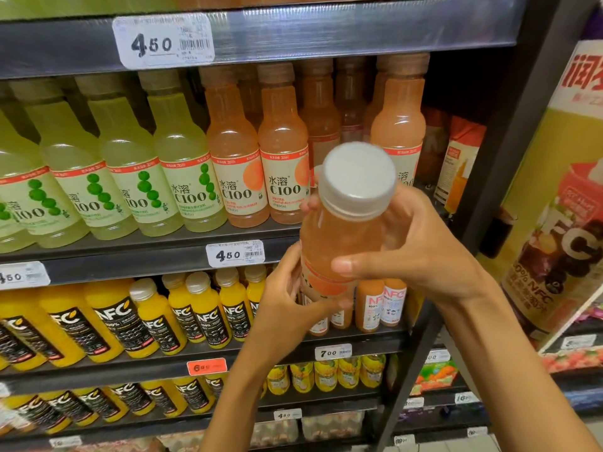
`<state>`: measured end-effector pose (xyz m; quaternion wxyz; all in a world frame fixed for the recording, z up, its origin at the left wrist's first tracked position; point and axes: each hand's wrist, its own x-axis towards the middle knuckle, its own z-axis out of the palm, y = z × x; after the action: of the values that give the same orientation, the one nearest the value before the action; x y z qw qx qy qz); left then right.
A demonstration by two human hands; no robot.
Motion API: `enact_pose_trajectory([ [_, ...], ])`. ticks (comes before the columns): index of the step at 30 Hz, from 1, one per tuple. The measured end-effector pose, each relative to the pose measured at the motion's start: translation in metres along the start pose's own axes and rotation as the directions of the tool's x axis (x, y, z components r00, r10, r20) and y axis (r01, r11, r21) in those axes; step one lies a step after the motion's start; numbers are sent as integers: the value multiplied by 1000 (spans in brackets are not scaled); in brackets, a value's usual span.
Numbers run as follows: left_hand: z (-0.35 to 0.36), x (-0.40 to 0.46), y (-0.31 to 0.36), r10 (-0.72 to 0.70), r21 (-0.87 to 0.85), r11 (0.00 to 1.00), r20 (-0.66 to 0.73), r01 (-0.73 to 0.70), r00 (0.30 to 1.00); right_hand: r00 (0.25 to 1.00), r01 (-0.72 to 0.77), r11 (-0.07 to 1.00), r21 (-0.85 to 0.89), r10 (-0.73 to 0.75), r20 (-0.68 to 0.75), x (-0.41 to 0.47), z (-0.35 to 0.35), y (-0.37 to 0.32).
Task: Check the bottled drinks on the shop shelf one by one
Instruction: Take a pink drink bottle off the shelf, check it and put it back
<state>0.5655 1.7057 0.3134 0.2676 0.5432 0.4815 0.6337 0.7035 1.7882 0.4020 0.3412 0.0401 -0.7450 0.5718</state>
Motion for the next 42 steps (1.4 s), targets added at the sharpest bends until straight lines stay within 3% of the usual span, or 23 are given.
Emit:
enact_pose_trajectory([
  [5,-4,0,-3,0,-21,1000,10,0,1000,999,28,1000,-12,-27,18,-5,1,1],
  [12,-5,-9,9,-57,-168,981,200,92,978,999,22,991,128,-27,36,7,-2,1],
  [16,2,-13,10,-141,-240,948,267,207,953,996,-24,985,169,38,-77,13,3,3],
  [20,11,-12,14,-181,-232,948,178,220,967,966,-38,996,82,57,-251,17,8,7],
  [23,20,-12,13,-204,-235,947,91,220,975,940,-134,986,101,159,-303,24,6,10],
  [28,19,-15,13,-250,-501,802,216,327,944,941,-183,927,328,262,-215,30,-4,18],
  [31,16,-13,13,-239,-505,790,270,349,933,950,-140,908,394,235,-205,29,-2,20],
  [35,16,-10,10,-281,-355,890,70,287,957,934,-104,956,273,189,-304,26,-2,15],
  [38,20,-8,10,-234,-229,949,-39,219,971,900,-131,979,157,184,-395,27,-2,12],
  [40,23,-7,9,-256,-253,938,-49,236,965,891,-153,982,115,187,-415,28,-2,11],
  [42,23,-4,11,-300,-387,877,18,283,954,894,-162,980,112,194,-405,31,-6,10],
])
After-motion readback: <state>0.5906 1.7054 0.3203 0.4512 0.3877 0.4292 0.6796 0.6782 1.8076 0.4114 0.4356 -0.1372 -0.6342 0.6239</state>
